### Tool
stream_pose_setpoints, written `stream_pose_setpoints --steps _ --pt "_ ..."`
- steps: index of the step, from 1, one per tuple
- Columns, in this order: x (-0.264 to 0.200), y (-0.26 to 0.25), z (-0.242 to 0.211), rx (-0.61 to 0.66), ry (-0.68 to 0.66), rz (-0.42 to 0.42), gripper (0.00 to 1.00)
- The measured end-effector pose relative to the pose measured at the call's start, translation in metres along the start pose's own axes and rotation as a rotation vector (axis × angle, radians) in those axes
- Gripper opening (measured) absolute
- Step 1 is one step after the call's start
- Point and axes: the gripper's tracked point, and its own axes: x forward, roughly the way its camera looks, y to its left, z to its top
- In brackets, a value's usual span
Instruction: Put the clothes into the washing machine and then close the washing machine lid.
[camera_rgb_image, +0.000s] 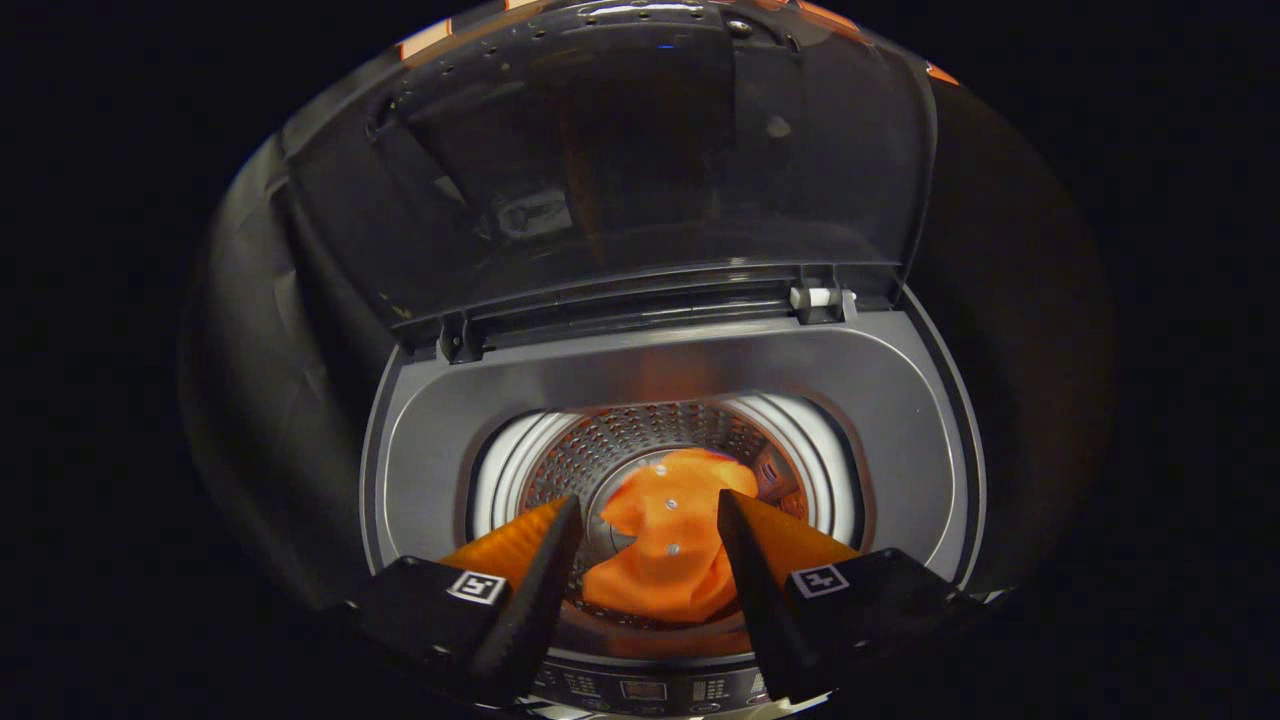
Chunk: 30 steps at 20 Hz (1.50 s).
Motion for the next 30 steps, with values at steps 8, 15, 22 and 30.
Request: stream_pose_setpoints --steps 8,15,22,30 --pt "-0.001 -0.011 -0.009 0.007 0.025 -0.037 0.98" --pt "-0.018 -0.004 -0.028 0.003 -0.01 0.022 0.99" --pt "-0.1 0.002 0.007 0.019 -0.237 0.09 0.99" --pt "-0.188 0.006 0.14 0.006 -0.492 0.149 0.98"
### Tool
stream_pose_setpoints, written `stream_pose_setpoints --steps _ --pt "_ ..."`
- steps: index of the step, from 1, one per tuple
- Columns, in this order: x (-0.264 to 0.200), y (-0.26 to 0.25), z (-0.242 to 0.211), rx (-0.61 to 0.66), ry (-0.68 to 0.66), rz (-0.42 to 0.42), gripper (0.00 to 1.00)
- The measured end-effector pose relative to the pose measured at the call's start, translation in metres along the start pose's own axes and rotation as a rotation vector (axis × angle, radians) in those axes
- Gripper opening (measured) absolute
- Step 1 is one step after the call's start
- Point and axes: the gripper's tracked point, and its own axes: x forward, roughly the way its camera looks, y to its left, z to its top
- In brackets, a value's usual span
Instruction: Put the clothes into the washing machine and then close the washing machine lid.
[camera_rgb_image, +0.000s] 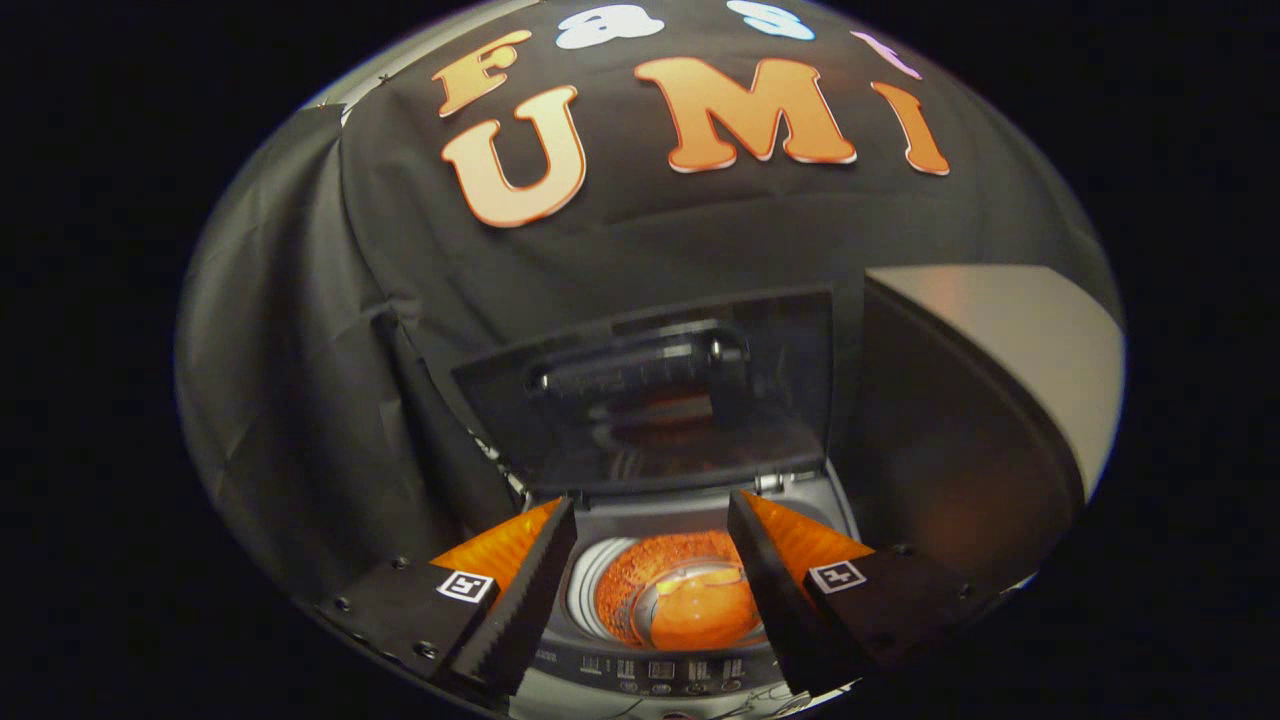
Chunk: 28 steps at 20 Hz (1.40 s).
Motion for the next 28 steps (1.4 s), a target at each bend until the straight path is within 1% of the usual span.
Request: stream_pose_setpoints --steps 4,7,9,12,16,21,24,25,26,27,28 --pt "0.009 0.002 0.083 -0.034 -0.094 -0.007 0.98" --pt "0.039 -0.012 0.115 0.003 -0.089 -0.024 0.98" --pt "0.065 -0.027 0.123 0.015 -0.072 -0.054 0.98" --pt "0.097 -0.046 0.134 -0.013 -0.055 -0.101 0.98" --pt "0.127 -0.052 0.137 -0.05 -0.039 -0.113 0.98" --pt "0.151 -0.062 0.142 -0.104 -0.027 -0.14 0.99" --pt "0.161 -0.07 0.125 -0.093 0.034 -0.153 0.98" --pt "0.161 -0.069 0.133 -0.106 -0.001 -0.159 0.99" --pt "0.165 -0.07 0.129 -0.122 0.009 -0.167 0.99" --pt "0.166 -0.072 0.13 -0.133 -0.012 -0.16 1.0" --pt "0.166 -0.074 0.129 -0.119 -0.002 -0.161 1.0"
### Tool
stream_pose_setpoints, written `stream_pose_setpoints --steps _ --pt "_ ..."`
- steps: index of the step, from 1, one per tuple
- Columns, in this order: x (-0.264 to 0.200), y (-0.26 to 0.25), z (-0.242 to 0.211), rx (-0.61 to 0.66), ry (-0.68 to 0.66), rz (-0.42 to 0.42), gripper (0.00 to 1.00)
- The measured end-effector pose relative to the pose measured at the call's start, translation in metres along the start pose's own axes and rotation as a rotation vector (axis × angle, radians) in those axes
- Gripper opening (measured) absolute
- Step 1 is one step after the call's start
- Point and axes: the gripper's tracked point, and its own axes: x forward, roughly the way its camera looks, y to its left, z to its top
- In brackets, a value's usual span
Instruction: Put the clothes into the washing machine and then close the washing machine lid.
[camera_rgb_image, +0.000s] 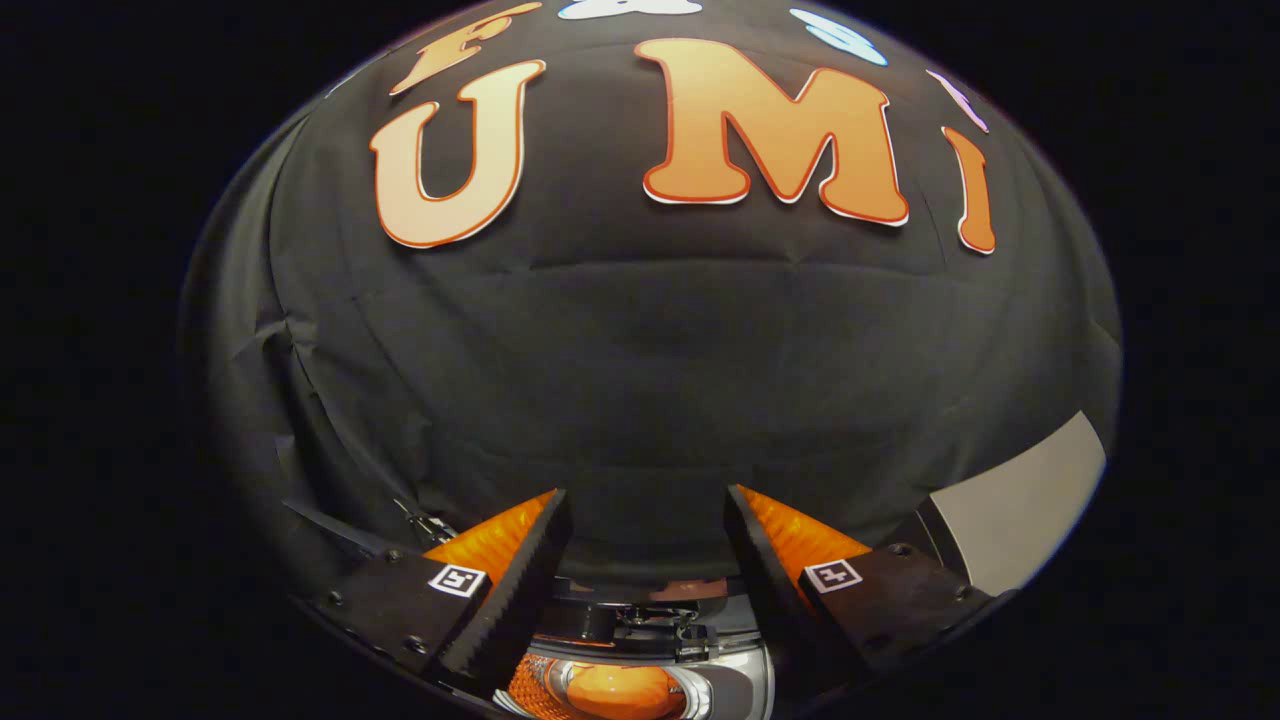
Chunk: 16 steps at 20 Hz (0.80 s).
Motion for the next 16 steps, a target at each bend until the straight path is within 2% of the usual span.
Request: stream_pose_setpoints --steps 2,6,16 --pt "-0.006 -0.001 -0.001 -0.005 -0.024 0.006 1.0" --pt "-0.013 -0.002 0.008 -0.005 -0.159 0.015 1.0" --pt "-0.06 -0.001 -0.019 -0.007 -0.168 0.016 0.99"
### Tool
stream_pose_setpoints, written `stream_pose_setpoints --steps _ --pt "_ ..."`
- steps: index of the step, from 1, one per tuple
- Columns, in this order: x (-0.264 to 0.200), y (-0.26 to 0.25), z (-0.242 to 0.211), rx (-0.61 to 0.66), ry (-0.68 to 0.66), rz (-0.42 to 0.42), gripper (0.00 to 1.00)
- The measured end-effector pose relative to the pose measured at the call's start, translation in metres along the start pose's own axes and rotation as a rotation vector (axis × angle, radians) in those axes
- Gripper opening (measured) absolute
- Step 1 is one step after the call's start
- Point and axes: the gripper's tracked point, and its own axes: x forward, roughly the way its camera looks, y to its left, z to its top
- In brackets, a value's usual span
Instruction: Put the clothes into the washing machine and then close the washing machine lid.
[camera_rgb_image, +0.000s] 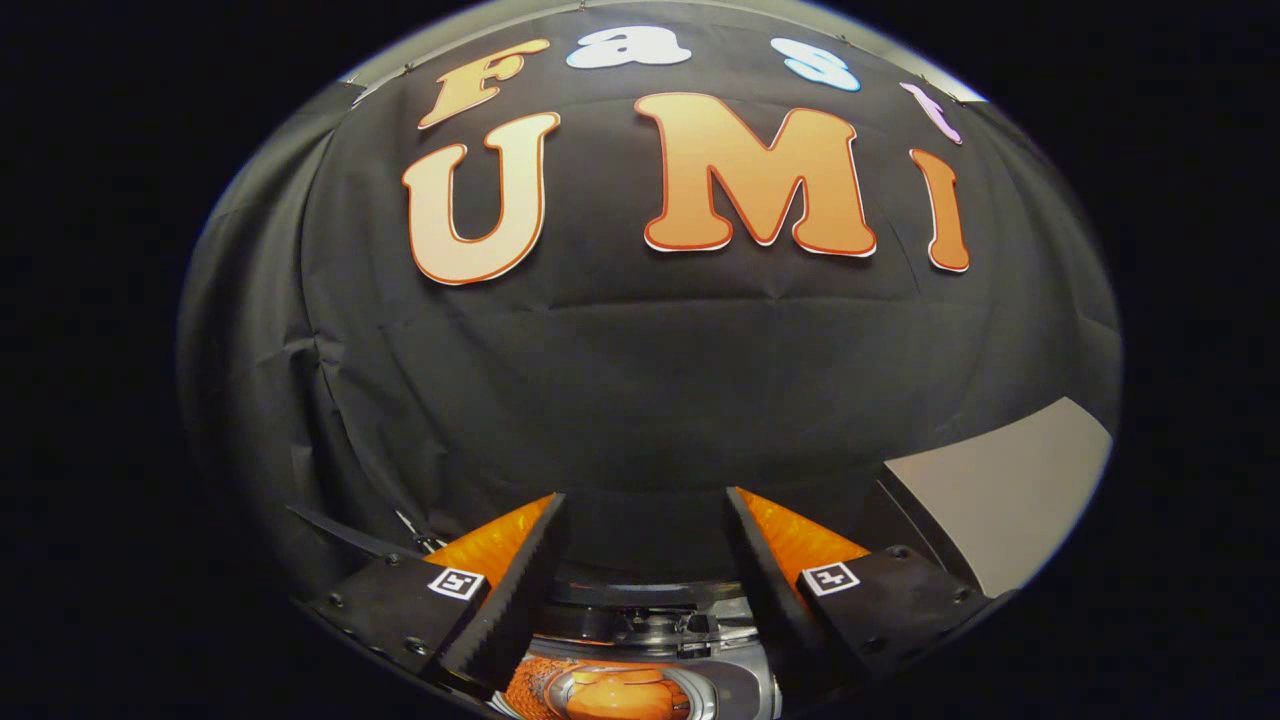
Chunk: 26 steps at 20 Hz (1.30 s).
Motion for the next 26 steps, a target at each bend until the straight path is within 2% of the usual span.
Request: stream_pose_setpoints --steps 9,19,22,26 --pt "-0.041 0.002 -0.021 -0.006 0.013 0.0 0.99" --pt "-0.086 0.003 -0.058 -0.02 -0.035 -0.002 0.99" --pt "-0.097 -0.007 -0.103 -0.059 0.032 -0.032 0.98" --pt "-0.122 -0.011 -0.171 -0.029 0.071 -0.017 0.98"
